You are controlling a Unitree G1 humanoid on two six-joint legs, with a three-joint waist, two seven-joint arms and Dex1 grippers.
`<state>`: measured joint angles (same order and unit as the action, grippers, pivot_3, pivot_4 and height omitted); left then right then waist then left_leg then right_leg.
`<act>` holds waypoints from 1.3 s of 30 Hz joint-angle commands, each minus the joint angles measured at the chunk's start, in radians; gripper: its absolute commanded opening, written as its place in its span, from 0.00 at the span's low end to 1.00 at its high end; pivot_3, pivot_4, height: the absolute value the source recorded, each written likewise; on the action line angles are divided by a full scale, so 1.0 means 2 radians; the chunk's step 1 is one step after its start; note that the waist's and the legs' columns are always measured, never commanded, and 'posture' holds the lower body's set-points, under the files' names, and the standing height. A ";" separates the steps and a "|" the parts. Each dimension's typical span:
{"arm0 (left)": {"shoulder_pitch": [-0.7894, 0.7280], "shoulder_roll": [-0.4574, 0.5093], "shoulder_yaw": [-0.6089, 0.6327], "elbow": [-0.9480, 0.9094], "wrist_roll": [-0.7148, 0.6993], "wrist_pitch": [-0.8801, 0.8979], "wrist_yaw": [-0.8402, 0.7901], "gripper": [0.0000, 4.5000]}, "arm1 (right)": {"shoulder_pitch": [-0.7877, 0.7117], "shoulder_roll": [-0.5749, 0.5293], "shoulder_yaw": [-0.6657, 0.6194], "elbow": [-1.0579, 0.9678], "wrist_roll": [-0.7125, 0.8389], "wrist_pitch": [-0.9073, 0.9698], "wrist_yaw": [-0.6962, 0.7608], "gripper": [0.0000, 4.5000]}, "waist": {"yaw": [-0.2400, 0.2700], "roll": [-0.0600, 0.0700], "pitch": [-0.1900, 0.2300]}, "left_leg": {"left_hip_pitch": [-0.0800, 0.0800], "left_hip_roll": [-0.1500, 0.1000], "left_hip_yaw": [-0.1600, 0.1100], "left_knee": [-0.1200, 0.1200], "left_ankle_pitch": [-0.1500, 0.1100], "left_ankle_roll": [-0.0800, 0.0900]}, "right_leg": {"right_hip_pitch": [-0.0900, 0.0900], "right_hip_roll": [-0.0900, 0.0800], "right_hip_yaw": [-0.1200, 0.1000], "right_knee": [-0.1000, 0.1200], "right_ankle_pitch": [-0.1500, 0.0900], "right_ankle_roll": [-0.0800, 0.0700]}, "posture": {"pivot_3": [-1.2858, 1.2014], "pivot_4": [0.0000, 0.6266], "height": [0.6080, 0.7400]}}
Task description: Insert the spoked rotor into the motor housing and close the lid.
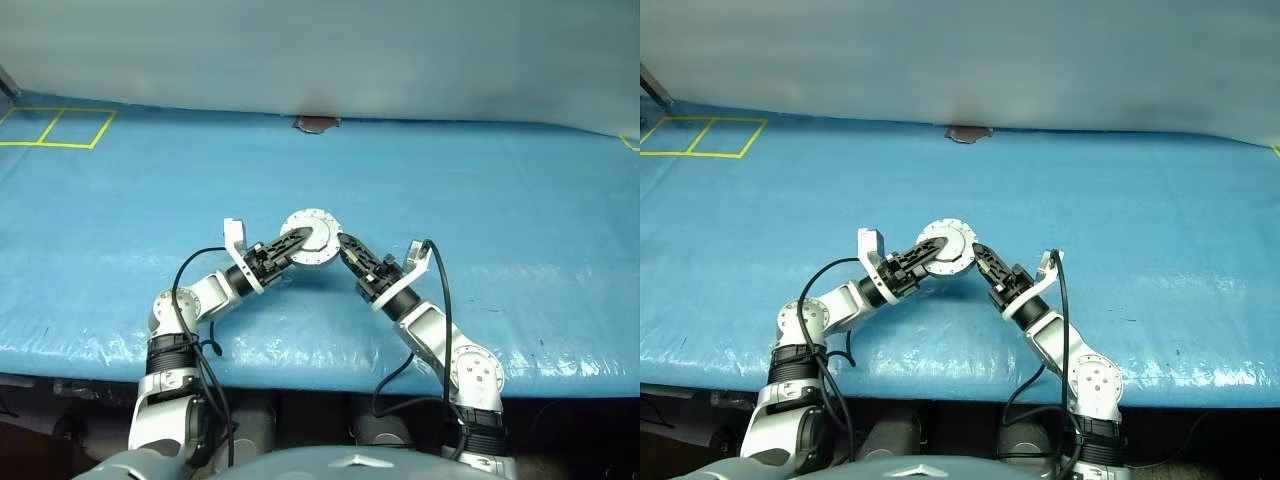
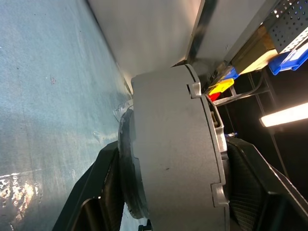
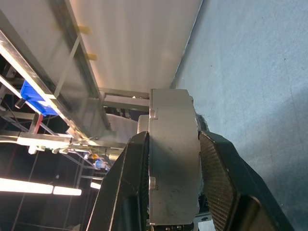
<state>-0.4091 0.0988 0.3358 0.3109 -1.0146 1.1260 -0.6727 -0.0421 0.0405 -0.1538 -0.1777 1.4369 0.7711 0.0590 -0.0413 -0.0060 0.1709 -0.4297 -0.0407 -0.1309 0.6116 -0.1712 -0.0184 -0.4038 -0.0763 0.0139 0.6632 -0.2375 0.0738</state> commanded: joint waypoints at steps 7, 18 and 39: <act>-0.005 0.002 0.014 -0.002 -0.007 -0.017 0.011 0.58 | -0.006 0.002 0.008 -0.033 0.001 -0.003 0.011 0.27 | 0.000 0.000 0.000 | 0.000 0.000 0.000 0.000 0.000 0.000 | 0.000 0.000 0.000 0.000 0.000 0.000 | 0.52 0.24 1.00; -0.006 0.000 0.019 0.009 0.003 -0.049 0.025 0.58 | -0.009 0.004 0.008 -0.048 -0.094 -0.071 0.040 0.63 | 0.000 0.000 0.000 | 0.000 0.000 0.000 0.000 0.000 0.000 | 0.000 0.000 0.000 0.000 0.000 0.000 | 0.52 0.24 1.00; -0.036 0.023 0.157 -0.006 0.004 -0.261 0.127 0.58 | 0.044 -0.077 0.055 -0.083 -0.217 -0.096 0.123 0.63 | 0.003 0.000 0.000 | 0.000 0.000 0.000 0.000 0.000 0.000 | 0.001 0.000 0.000 -0.001 0.001 0.001 | 0.52 0.24 1.00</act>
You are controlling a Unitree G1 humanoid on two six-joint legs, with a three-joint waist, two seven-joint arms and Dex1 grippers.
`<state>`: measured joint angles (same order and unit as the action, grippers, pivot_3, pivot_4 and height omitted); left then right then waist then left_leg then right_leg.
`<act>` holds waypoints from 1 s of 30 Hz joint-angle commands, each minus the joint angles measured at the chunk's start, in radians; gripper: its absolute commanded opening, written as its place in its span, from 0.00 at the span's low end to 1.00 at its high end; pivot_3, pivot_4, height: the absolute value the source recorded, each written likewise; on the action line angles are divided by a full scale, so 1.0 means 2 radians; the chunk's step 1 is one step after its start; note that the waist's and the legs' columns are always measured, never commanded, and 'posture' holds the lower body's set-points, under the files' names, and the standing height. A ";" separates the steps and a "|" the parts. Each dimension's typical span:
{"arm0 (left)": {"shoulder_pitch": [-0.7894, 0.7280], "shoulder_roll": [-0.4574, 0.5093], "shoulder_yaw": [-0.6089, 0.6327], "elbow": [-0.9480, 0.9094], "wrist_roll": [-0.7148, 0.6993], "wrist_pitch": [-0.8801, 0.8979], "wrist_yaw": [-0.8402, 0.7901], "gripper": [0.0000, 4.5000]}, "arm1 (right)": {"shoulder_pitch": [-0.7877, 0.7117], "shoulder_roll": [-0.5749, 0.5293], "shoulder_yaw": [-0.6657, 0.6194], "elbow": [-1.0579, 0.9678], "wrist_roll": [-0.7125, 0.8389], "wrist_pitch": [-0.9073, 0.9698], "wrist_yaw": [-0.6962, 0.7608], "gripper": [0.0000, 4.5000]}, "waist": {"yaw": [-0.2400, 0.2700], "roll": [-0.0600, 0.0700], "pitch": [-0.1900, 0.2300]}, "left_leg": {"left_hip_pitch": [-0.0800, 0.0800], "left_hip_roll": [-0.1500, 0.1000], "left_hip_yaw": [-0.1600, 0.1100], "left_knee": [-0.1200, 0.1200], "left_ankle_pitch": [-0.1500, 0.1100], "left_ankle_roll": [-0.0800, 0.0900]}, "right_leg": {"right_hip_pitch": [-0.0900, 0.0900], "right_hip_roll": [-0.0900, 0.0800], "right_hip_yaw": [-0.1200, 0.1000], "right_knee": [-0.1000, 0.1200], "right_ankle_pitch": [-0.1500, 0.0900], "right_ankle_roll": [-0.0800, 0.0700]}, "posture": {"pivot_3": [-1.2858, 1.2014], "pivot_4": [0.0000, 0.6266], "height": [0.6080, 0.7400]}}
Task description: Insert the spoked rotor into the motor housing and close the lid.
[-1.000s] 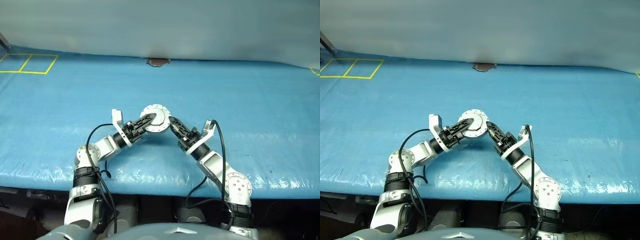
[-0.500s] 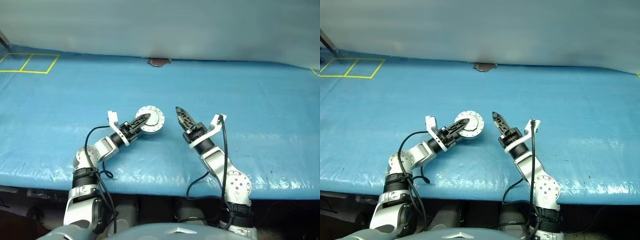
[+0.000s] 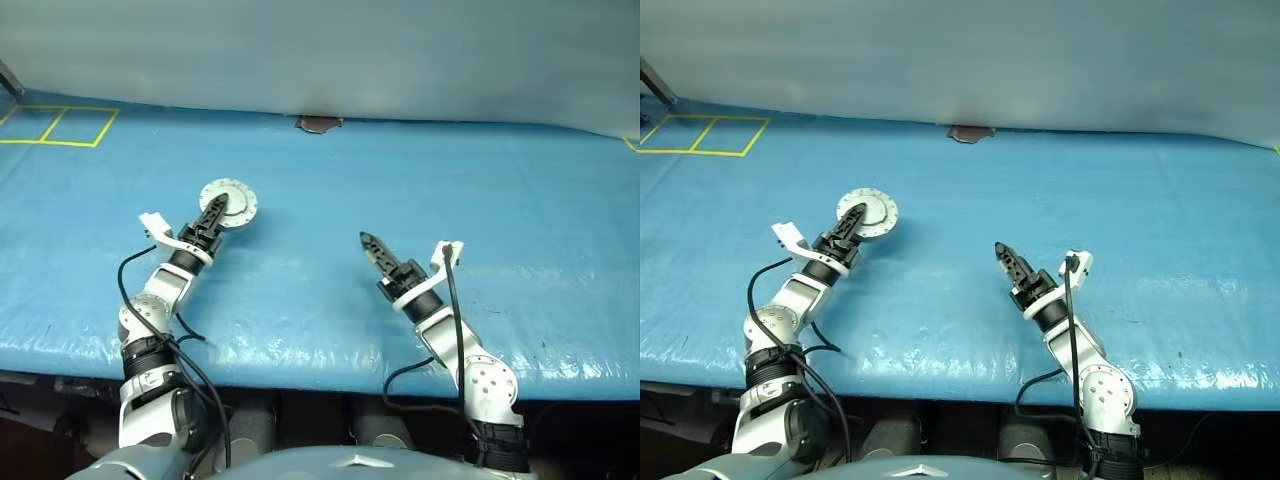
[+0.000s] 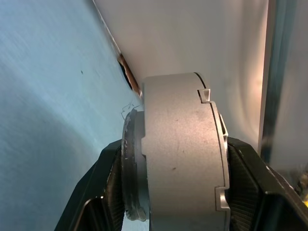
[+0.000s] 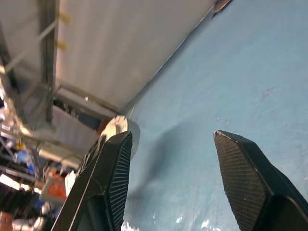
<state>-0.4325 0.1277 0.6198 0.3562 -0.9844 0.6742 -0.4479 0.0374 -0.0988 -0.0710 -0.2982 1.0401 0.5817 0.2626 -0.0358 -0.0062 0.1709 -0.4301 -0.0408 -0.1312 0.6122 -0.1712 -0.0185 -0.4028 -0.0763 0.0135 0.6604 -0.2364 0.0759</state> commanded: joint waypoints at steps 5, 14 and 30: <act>-0.040 0.010 0.032 0.001 0.018 -0.107 0.074 0.58 | 0.007 -0.004 0.019 -0.020 -0.036 -0.007 0.025 0.63 | 0.001 -0.001 0.000 | 0.000 0.000 0.000 0.001 0.000 0.000 | 0.001 0.000 0.000 0.000 0.000 0.001 | 0.52 0.24 1.00; -0.079 0.025 0.024 0.081 0.056 -0.156 0.089 0.58 | 0.007 0.000 0.027 -0.019 -0.052 -0.003 0.031 0.63 | 0.005 -0.003 0.001 | 0.000 0.000 0.000 0.001 0.000 0.000 | 0.001 0.000 0.000 0.000 0.000 0.001 | 0.52 0.24 1.00; -0.082 0.041 0.027 0.121 0.075 -0.174 0.116 0.99 | 0.004 0.009 0.020 -0.016 -0.067 -0.004 0.030 0.63 | 0.000 -0.003 0.002 | 0.001 0.000 0.000 0.001 0.000 0.000 | 0.001 0.000 0.000 0.000 0.001 0.001 | 0.52 0.24 1.00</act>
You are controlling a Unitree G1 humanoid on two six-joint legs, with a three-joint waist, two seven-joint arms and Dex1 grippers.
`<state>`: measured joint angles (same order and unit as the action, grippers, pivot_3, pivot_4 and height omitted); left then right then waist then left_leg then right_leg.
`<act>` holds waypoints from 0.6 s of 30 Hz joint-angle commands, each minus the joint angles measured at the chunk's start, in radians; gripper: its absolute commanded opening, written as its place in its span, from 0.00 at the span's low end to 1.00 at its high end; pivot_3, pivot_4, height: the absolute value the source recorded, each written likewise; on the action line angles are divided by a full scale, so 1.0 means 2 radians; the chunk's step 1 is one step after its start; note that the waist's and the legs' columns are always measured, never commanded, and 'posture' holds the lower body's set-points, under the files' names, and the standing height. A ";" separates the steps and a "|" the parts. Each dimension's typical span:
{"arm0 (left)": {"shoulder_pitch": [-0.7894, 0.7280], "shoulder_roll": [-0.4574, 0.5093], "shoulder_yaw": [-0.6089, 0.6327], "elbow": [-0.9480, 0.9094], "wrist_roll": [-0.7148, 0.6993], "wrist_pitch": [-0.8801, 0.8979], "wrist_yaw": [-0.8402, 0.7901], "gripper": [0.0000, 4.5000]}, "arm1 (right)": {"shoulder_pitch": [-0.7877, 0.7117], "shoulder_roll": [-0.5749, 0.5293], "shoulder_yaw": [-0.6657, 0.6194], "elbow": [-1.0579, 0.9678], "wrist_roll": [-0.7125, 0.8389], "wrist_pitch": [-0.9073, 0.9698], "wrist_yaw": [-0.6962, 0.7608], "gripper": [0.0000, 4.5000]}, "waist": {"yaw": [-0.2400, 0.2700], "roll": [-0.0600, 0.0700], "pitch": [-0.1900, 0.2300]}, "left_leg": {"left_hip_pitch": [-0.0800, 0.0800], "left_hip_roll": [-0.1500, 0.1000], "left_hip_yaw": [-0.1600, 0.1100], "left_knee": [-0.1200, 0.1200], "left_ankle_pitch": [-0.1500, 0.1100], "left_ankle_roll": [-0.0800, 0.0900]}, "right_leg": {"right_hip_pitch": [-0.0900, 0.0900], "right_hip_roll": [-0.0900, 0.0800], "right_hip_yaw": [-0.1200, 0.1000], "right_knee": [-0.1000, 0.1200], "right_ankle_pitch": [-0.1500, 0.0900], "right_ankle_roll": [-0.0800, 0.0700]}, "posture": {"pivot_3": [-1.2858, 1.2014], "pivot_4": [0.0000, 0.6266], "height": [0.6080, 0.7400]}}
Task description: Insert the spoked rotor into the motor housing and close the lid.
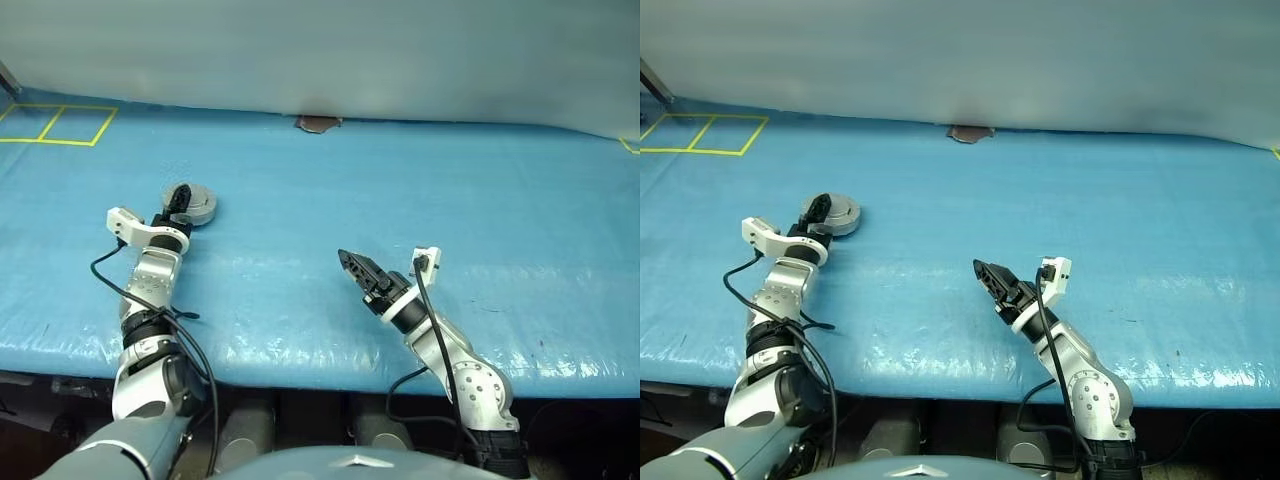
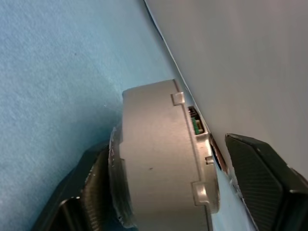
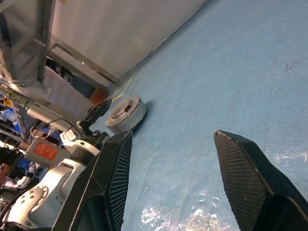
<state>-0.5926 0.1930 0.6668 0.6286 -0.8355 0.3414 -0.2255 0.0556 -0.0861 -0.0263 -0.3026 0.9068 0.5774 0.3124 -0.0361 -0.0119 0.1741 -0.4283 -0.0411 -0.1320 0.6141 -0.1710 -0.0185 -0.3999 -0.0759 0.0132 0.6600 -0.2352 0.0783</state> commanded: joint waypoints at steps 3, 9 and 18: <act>0.006 0.010 0.004 -0.022 0.001 -0.008 0.006 0.99 | -0.009 0.003 -0.004 -0.009 -0.002 0.000 0.003 0.63 | 0.000 0.000 0.000 | 0.000 0.000 0.000 0.000 0.000 0.000 | 0.000 0.000 0.000 0.000 0.000 0.000 | 0.52 0.24 1.00; 0.024 0.023 0.007 -0.036 0.012 -0.026 0.013 0.99 | -0.014 0.004 -0.010 0.003 -0.002 0.004 -0.006 0.63 | -0.002 0.000 0.000 | 0.001 0.000 0.000 0.000 0.000 0.000 | 0.000 0.000 0.000 0.000 0.000 0.000 | 0.52 0.24 1.00; 0.050 0.060 -0.020 -0.080 0.040 -0.039 -0.021 0.99 | -0.012 0.005 -0.008 0.001 -0.019 -0.010 0.013 0.63 | 0.003 0.000 0.000 | 0.001 0.000 0.000 0.000 0.000 0.000 | 0.001 0.000 0.000 0.000 0.000 0.000 | 0.52 0.24 1.00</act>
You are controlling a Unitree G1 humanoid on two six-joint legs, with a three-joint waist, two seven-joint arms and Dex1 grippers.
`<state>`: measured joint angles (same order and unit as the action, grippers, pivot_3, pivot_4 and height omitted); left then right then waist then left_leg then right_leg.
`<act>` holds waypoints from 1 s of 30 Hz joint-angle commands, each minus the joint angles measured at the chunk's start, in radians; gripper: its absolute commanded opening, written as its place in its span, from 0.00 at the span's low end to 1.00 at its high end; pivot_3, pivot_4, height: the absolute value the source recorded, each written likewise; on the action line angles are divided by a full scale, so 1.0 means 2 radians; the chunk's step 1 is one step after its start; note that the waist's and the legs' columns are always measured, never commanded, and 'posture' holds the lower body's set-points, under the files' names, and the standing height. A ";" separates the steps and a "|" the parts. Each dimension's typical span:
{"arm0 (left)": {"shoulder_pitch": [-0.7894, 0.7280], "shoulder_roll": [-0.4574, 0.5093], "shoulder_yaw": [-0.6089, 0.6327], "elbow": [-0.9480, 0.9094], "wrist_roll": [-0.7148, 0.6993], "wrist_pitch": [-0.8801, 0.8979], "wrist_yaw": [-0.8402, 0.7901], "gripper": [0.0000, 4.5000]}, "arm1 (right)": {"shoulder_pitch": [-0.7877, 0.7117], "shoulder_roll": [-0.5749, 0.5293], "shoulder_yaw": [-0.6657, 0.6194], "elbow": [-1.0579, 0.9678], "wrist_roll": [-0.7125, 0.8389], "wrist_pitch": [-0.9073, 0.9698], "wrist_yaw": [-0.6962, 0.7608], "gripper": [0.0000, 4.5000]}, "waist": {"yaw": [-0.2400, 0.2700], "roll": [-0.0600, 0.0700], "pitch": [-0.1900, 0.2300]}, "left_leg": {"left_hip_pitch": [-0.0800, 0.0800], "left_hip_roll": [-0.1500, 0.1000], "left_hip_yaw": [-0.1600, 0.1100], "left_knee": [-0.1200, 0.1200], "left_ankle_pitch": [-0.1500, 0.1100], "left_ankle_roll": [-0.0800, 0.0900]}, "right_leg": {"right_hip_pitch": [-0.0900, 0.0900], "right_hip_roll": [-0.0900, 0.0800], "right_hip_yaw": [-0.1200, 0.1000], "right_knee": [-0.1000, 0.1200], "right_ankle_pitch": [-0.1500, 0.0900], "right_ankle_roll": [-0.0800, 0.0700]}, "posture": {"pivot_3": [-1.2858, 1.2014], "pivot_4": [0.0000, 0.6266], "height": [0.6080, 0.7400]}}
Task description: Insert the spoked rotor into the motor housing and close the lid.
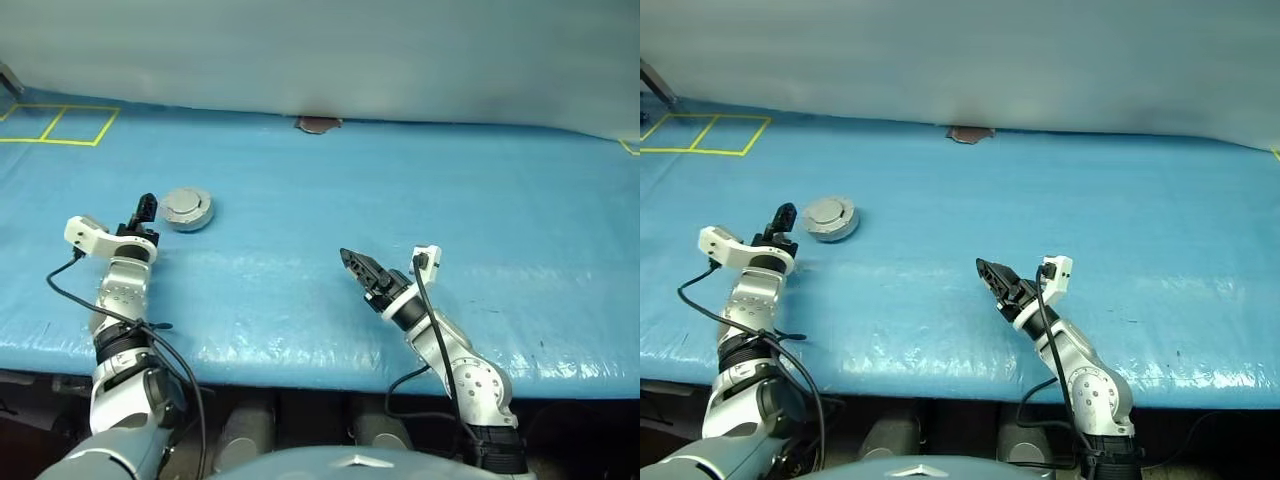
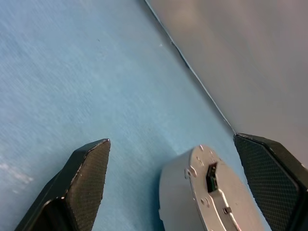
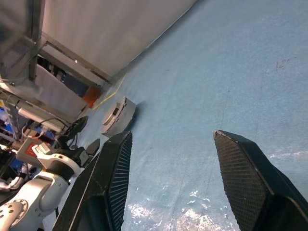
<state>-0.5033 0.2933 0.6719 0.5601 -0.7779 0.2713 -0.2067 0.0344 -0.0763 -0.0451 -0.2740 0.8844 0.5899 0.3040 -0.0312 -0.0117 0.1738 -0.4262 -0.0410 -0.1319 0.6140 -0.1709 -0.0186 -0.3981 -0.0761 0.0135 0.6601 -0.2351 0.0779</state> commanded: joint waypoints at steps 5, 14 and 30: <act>0.047 0.016 -0.095 -0.131 0.025 0.004 -0.150 0.99 | 0.014 -0.020 0.032 -0.037 -0.076 -0.086 0.079 0.63 | 0.002 0.000 0.000 | 0.000 0.000 0.000 0.000 0.000 0.000 | 0.000 0.000 0.000 0.000 0.000 0.000 | 0.52 0.24 1.00; 0.109 0.071 -0.269 -0.280 0.105 -0.011 -0.319 0.99 | 0.035 -0.119 0.044 -0.041 -0.188 -0.162 0.142 0.63 | 0.000 0.001 0.000 | 0.000 0.000 0.001 -0.001 0.000 0.000 | 0.000 0.000 0.000 0.000 -0.002 -0.003 | 0.52 0.24 1.00; 0.135 0.109 -0.426 -0.264 0.254 -0.077 -0.412 1.00 | 0.058 -0.184 0.006 -0.045 -0.230 -0.145 0.144 0.89 | 0.006 0.001 0.000 | 0.001 0.000 0.001 -0.001 0.000 0.000 | 0.000 -0.001 0.000 0.000 -0.003 -0.003 | 0.52 0.24 1.00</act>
<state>-0.2280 0.5056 -0.1790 0.0384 -0.2818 0.1512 -1.0218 0.1470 -0.4394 -0.0360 -0.3252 0.4345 0.2982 0.5832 -0.0189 -0.0096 0.1728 -0.4252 -0.0401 -0.1293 0.6125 -0.1708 -0.0187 -0.3987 -0.0779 0.0136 0.6595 -0.2405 0.0724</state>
